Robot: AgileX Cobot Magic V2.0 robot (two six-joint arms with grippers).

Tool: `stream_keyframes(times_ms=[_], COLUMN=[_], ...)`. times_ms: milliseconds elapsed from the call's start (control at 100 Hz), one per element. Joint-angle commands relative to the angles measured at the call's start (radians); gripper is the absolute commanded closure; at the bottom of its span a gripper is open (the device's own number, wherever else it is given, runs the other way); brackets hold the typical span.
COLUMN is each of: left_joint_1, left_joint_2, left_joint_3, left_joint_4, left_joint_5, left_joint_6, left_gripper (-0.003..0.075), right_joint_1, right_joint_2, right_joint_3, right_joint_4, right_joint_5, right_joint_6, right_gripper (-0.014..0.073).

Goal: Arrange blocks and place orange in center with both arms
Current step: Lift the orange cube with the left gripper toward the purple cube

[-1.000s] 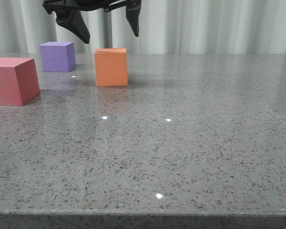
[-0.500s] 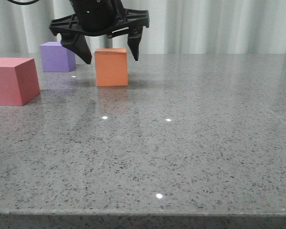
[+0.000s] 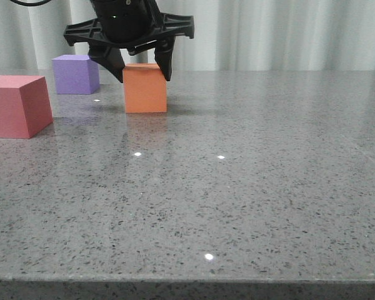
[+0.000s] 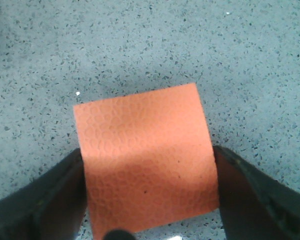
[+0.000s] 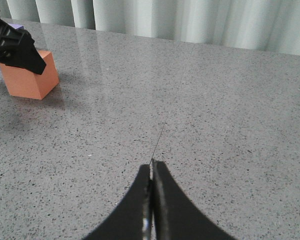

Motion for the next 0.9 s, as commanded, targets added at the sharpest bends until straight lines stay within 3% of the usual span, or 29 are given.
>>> stream_keyframes(times_ms=[0, 300, 570, 890], left_joint_1=[-0.006, -0.006, 0.007, 0.113], left_joint_2=[-0.052, -0.112, -0.233, -0.317], left_joint_3=[-0.033, -0.033, -0.033, -0.023], left_joint_4=[0.028, 0.035, 0.039, -0.031], left_joint_5=[-0.039, -0.03, 0.032, 0.073], left_joint_6=[-0.01, 0.021, 0.154, 0.299], left_gripper=[0.03, 0.03, 0.03, 0.03], right_joint_1=[-0.005, -0.005, -0.005, -0.005], right_joint_2=[0.002, 0.002, 0.002, 0.002], right_joint_3=[-0.025, -0.025, -0.025, -0.025], right_joint_4=[-0.023, -0.023, -0.023, -0.023], right_joint_5=[-0.077, -0.077, -0.077, -0.077], right_joint_6=[-0.002, -0.002, -0.002, -0.002], right_gripper=[0.0704, 0.0704, 0.0704, 0.0704])
